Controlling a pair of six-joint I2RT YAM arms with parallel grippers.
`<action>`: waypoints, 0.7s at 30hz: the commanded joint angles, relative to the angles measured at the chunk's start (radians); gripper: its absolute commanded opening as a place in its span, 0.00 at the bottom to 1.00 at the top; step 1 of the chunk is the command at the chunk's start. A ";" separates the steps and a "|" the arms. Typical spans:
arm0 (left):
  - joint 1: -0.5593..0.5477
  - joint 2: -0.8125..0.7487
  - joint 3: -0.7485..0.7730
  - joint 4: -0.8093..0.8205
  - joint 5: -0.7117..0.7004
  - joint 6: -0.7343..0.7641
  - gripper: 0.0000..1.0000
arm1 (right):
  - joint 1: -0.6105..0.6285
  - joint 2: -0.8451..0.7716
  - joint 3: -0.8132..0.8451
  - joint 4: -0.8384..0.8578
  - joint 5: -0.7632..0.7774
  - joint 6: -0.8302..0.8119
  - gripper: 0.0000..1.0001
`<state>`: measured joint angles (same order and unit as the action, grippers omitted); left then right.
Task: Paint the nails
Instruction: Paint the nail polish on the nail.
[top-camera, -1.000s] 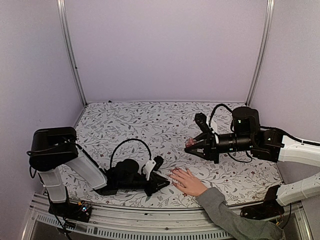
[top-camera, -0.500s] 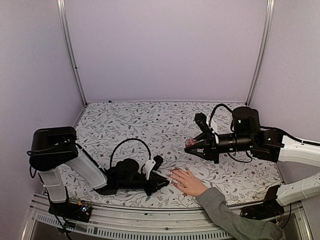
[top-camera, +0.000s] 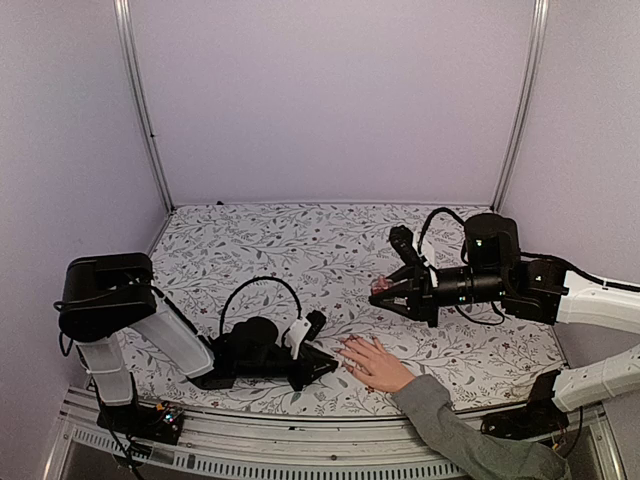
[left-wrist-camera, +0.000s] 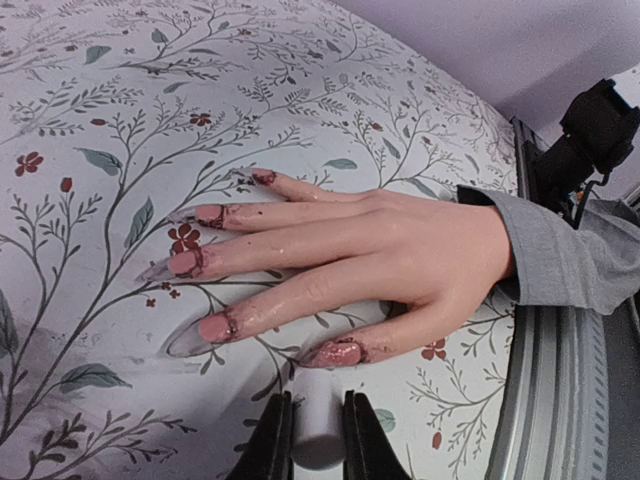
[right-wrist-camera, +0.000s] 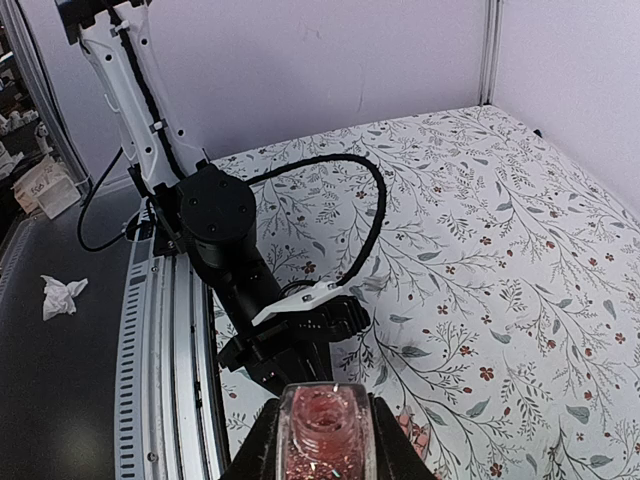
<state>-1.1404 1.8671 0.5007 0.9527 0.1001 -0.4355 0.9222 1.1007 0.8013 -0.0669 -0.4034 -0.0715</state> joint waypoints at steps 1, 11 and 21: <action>0.016 0.014 0.010 -0.014 -0.004 -0.004 0.00 | -0.004 -0.004 0.012 0.014 0.003 -0.005 0.00; 0.018 0.015 0.010 -0.022 -0.007 -0.004 0.00 | -0.005 -0.004 0.009 0.016 0.000 -0.004 0.00; 0.017 0.015 0.015 -0.035 -0.007 -0.002 0.00 | -0.005 -0.005 0.006 0.023 -0.002 -0.003 0.00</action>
<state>-1.1400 1.8671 0.5007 0.9333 0.0971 -0.4385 0.9222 1.1007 0.8013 -0.0669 -0.4034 -0.0715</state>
